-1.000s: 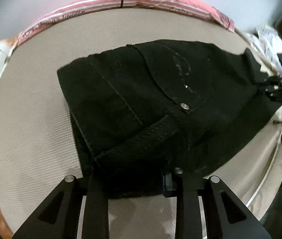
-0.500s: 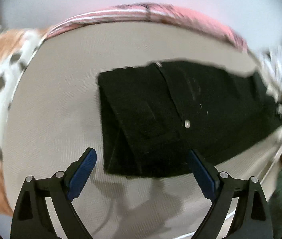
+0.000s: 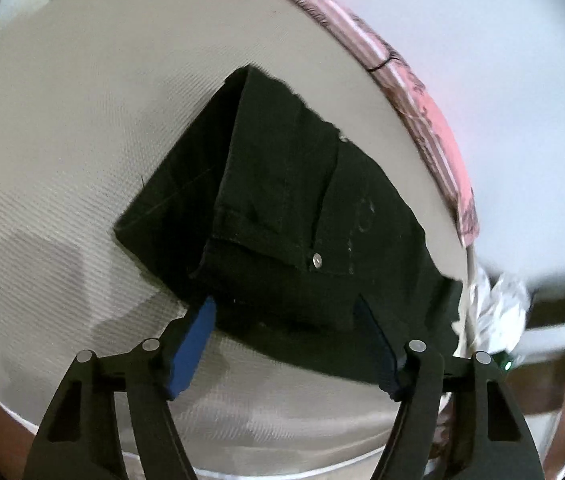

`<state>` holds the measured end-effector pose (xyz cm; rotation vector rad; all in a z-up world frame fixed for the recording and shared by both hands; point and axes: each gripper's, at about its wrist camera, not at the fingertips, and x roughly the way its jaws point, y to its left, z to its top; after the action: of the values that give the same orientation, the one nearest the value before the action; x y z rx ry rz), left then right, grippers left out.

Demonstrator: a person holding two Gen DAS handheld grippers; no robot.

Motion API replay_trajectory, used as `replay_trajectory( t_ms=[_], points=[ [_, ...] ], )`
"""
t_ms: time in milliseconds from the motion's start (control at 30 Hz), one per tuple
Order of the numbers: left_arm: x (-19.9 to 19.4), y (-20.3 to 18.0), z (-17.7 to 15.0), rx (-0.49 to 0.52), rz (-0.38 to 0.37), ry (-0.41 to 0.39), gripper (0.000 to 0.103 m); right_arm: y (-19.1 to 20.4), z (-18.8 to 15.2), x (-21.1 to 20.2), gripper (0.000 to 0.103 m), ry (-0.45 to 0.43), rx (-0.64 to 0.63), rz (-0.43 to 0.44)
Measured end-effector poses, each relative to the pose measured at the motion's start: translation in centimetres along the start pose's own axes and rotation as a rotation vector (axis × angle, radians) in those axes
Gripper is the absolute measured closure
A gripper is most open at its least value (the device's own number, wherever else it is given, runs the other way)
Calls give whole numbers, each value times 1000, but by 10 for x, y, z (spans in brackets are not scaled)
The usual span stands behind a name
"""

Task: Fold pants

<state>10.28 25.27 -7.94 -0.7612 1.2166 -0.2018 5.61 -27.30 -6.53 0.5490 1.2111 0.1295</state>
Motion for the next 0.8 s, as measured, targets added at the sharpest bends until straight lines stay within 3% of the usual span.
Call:
replay_trajectory(
  t_ms=[167,267,400,467,600,800],
  points=[
    [7,6,8,-70,-28,-29,39,-15,10,16,51,-28,98,43],
    [10,6,13,-71,-15,-39,52,-19,21,22,56,-68,131,58],
    [12,13,18,-69,4,-37,71,-22,32,26,87,-80,140,11],
    [12,15,19,-62,4,-38,76,-22,34,27,94,-76,147,1],
    [10,0,25,50,36,-41,82,-10,29,13,97,-113,86,-58],
    [5,-16,42,233,104,-34,83,19,12,-14,99,-113,5,-103]
  ],
)
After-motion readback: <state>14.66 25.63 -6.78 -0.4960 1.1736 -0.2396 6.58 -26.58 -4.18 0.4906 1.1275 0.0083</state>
